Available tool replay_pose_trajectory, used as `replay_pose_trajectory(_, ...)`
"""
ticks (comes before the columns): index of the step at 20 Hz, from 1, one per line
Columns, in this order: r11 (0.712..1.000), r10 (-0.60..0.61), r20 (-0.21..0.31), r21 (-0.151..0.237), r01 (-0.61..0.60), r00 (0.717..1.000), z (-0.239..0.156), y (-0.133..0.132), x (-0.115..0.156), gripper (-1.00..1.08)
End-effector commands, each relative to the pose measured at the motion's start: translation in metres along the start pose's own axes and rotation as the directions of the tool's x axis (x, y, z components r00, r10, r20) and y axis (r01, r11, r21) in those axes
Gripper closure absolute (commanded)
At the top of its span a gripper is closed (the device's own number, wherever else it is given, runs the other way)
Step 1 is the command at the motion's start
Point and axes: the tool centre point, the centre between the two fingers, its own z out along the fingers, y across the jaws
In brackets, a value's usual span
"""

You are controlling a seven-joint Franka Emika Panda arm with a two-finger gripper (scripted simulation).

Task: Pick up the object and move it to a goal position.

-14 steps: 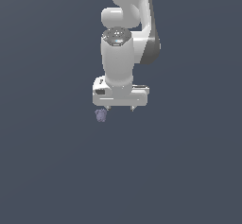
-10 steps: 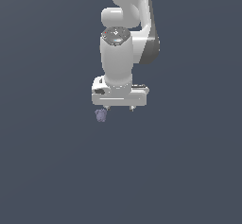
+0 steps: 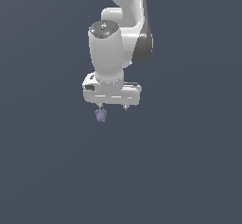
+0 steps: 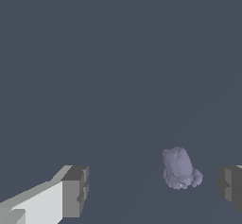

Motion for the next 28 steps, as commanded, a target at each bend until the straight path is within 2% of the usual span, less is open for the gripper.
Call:
replay_pose_trajectory(1, 1.0, -0.001, 0.0, 0.0, 0.001, 1.0, 0.0, -0.001, 0.0, -0.92)
replay_pose_trajectory(12, 0.998, -0.058, 0.017, -0.011, 0.058, 0.998, 0.032, 0.025, -0.014, -0.92)
replay_pose_trajectory(21, 0.986, -0.165, 0.051, -0.021, 0.166, 0.985, 0.086, 0.068, -0.049, -0.92)
replay_pose_trajectory(28, 0.976, -0.216, 0.069, -0.021, 0.218, 0.974, 0.11, 0.087, -0.068, -0.92)
